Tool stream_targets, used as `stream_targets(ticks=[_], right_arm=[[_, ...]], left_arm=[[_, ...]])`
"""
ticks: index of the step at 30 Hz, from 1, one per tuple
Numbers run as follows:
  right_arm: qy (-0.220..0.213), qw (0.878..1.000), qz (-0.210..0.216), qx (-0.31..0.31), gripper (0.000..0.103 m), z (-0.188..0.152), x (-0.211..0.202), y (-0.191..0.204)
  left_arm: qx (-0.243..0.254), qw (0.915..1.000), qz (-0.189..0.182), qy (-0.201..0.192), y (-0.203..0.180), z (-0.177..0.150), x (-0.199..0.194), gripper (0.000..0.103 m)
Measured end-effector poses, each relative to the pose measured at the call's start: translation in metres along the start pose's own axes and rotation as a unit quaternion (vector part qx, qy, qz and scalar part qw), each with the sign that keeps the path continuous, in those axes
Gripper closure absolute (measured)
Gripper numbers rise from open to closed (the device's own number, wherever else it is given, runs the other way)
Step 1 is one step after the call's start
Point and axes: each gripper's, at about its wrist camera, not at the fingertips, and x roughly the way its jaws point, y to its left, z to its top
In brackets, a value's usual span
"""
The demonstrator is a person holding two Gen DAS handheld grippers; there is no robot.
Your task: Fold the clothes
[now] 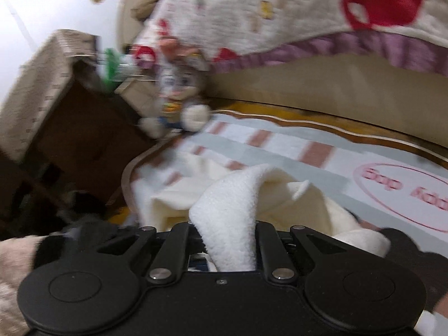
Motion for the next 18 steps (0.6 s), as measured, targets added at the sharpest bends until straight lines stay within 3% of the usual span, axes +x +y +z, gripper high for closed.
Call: stream_targets(ticks=[4,6,8,10,13,18], right_arm=[[-0.007,0.999,-0.044,-0.023,0.086,0.0,0.002,-0.002],[-0.01,0.997,-0.08,-0.013,0.077,0.0,0.002,-0.011],[-0.01,0.995,-0.102,0.014,0.061,0.001,0.001,-0.024],[-0.009,0.993,-0.113,0.043,0.061,0.0,0.001,-0.036],[-0.009,0.99,-0.118,0.07,0.054,0.0,0.002,-0.046],[0.03,0.988,-0.151,0.033,0.051,-0.009,0.022,-0.043]], left_arm=[[0.012,0.9985,0.039,-0.035,0.019,0.003,-0.037,0.093],[0.013,0.9956,0.07,-0.06,0.031,0.006,-0.062,0.093],[0.007,0.9877,0.127,-0.091,0.049,0.005,-0.093,0.094],[-0.008,0.9775,0.18,-0.11,0.067,0.0,-0.115,0.096],[-0.051,0.9644,0.239,-0.101,0.094,-0.011,-0.127,0.096],[-0.131,0.9545,0.262,-0.059,0.129,-0.033,-0.116,0.096]])
